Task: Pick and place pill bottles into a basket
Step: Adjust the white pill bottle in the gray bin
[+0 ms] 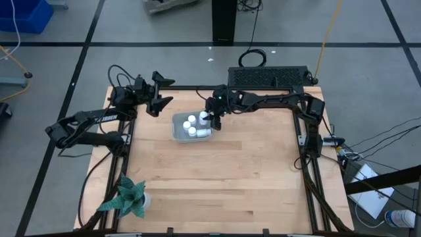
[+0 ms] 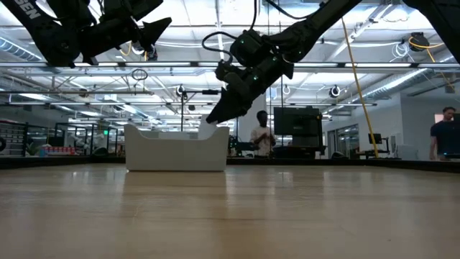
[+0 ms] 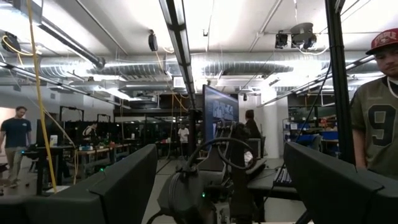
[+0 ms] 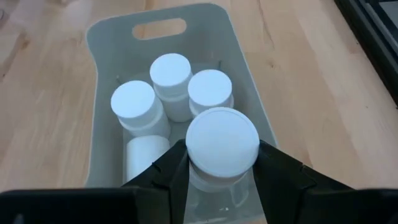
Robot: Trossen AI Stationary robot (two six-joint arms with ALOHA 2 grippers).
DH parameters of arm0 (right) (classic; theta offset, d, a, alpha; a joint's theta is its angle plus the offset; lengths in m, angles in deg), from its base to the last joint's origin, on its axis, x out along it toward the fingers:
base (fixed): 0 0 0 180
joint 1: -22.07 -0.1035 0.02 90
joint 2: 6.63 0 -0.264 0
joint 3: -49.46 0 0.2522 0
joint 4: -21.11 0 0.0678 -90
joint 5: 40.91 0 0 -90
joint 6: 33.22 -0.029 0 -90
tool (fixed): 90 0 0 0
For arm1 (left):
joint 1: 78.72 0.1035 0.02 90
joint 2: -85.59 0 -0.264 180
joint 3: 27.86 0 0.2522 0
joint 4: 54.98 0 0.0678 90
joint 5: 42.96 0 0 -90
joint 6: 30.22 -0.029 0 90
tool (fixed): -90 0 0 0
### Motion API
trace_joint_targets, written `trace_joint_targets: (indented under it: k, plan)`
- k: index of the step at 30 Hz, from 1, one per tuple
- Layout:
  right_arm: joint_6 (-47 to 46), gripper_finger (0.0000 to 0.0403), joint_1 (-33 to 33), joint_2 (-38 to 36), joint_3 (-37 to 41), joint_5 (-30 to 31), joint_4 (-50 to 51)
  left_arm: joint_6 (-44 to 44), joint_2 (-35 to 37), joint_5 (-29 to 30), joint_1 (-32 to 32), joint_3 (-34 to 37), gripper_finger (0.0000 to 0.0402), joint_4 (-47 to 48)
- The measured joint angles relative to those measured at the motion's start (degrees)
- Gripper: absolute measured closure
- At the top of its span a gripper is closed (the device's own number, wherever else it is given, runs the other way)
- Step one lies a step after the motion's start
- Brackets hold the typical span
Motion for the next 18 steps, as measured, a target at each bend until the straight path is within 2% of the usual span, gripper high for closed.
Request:
trace_joint_targets:
  k: [9,18]
  plan:
    - [-1.23,0.0267,-0.13,3.91,0.04,-1.77,-2.95,0.0,0.02,0.0,0.0,0.0,0.0048,1.23]
    - [-1.73,0.0267,-0.13,4.18,0.04,-3.15,-4.43,-0.63,-0.01,0.02,0.0,0.0,0.0044,1.75]
